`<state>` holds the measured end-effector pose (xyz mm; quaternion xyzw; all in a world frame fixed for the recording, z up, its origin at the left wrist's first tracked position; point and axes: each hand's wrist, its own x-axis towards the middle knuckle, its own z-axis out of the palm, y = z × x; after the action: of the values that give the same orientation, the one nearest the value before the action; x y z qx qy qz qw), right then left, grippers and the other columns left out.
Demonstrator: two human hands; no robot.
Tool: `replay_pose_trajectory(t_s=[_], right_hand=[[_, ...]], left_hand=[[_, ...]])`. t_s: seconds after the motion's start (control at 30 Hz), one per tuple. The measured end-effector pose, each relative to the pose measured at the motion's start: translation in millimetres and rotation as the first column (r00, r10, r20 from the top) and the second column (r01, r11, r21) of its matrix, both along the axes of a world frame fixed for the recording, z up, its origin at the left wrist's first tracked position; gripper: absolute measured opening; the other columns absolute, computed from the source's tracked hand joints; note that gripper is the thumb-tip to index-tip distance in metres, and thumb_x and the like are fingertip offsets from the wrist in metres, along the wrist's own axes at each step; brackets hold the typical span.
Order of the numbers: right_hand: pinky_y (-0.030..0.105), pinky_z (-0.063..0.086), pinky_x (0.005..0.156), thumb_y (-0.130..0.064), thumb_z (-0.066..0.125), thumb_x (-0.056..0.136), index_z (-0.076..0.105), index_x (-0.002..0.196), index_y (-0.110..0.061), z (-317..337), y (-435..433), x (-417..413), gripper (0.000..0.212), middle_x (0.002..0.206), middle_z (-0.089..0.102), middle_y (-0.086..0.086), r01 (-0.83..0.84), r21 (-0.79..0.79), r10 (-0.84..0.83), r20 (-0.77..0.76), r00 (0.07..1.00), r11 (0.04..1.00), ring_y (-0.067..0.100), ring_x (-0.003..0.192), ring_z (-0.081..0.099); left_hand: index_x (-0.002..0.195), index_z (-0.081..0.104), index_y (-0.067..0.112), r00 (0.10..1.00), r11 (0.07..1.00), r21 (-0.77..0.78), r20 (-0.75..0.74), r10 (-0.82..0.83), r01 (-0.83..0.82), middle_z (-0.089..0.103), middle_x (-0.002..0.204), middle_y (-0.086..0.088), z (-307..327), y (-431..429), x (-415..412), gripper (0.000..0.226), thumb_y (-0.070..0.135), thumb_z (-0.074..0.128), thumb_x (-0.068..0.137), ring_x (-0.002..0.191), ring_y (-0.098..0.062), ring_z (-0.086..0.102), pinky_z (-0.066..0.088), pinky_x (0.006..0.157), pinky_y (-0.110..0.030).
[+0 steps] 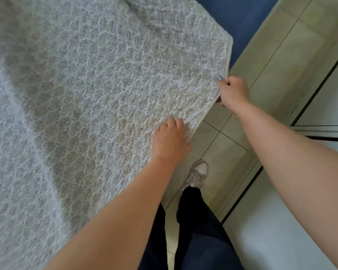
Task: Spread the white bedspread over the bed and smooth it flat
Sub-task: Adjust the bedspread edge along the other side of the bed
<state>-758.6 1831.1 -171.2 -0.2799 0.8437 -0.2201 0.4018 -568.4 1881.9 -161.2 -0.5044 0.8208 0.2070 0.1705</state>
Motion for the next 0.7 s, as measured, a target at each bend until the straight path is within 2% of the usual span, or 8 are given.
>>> replay_pose_trajectory(t_s=[0.07,0.13,0.2,0.33,0.47,0.5,0.6,0.7], right_hand=[[0.035,0.044,0.063,-0.03,0.045,0.098,0.056,0.093,0.005,-2,3,-5,0.036,0.084,0.061,0.015,-0.003,0.004,0.003,0.033,0.999,1.0,0.027,0.071,0.057],[0.036,0.047,0.062,-0.03,0.045,0.098,0.059,0.104,0.004,-3,7,-7,0.037,0.099,0.067,0.02,-0.013,-0.016,0.014,0.069,0.998,1.0,0.033,0.079,0.066],[0.032,0.048,0.058,-0.031,0.045,0.098,0.061,0.103,0.002,-4,10,-15,0.036,0.099,0.068,0.018,-0.005,-0.031,0.008,0.1,0.995,1.0,0.033,0.081,0.068],[0.024,0.045,0.047,-0.031,0.046,0.098,0.056,0.104,0.007,-10,20,-35,0.04,0.088,0.062,0.014,0.036,-0.047,-0.03,0.121,0.992,0.998,0.024,0.071,0.06],[0.013,0.042,0.04,-0.03,0.047,0.098,0.058,0.101,0.005,-15,49,-74,0.038,0.088,0.064,0.014,0.081,-0.028,-0.078,0.09,0.993,0.996,0.019,0.067,0.06],[0.016,0.045,0.041,-0.03,0.047,0.098,0.058,0.099,0.006,-17,54,-79,0.038,0.085,0.063,0.013,0.079,-0.022,-0.077,0.091,0.993,0.997,0.019,0.065,0.061],[0.046,0.054,0.063,-0.034,0.049,0.096,0.054,0.091,0.009,-28,64,-86,0.043,0.077,0.059,0.014,0.116,-0.022,-0.114,0.081,0.99,0.993,0.038,0.072,0.065],[0.053,0.053,0.067,-0.034,0.048,0.096,0.052,0.091,0.01,-39,59,-81,0.044,0.085,0.065,0.026,0.121,0.012,-0.122,0.099,0.988,0.993,0.044,0.082,0.065]], left_hand=[[0.118,0.043,0.011,1.0,1.0,0.0,0.027,-0.008,0.008,0.053,0.112,-0.006,-1,-1,-13,0.04,0.04,0.051,0.09,0.092,-0.023,0.058,0.038,0.06,-0.03],[0.115,0.047,0.011,1.0,1.0,-0.001,0.02,-0.017,0.017,0.058,0.105,-0.006,-2,-2,-20,0.029,0.032,0.041,0.097,0.081,-0.023,0.058,0.035,0.053,-0.031],[0.115,0.049,0.011,0.999,0.999,0.029,-0.008,-0.039,0.039,0.059,0.1,-0.006,-3,-3,-26,0.024,0.025,0.036,0.101,0.076,-0.024,0.059,0.033,0.049,-0.031],[0.105,0.048,0.011,0.989,0.99,0.128,-0.14,-0.049,0.067,0.049,0.085,-0.003,-2,7,-34,0.018,0.023,0.034,0.103,0.071,-0.029,0.058,0.047,0.056,-0.041],[0.101,0.047,0.011,0.986,0.971,0.203,-0.133,-0.102,0.128,0.047,0.082,-0.003,-3,16,-72,0.022,0.025,0.03,0.103,0.069,-0.027,0.053,0.039,0.055,-0.037],[0.101,0.047,0.011,0.987,0.966,0.219,-0.115,-0.112,0.135,0.048,0.084,-0.005,-5,18,-78,0.021,0.024,0.031,0.103,0.072,-0.028,0.055,0.039,0.056,-0.037],[0.103,0.048,0.01,0.99,0.958,0.258,-0.087,-0.11,0.129,0.053,0.09,-0.008,-14,24,-88,0.016,0.019,0.035,0.101,0.079,-0.03,0.058,0.043,0.06,-0.038],[0.113,0.049,0.012,0.997,0.967,0.245,-0.004,-0.072,0.071,0.059,0.102,-0.008,-23,20,-89,0.017,0.014,0.039,0.1,0.082,-0.03,0.062,0.042,0.058,-0.036]])
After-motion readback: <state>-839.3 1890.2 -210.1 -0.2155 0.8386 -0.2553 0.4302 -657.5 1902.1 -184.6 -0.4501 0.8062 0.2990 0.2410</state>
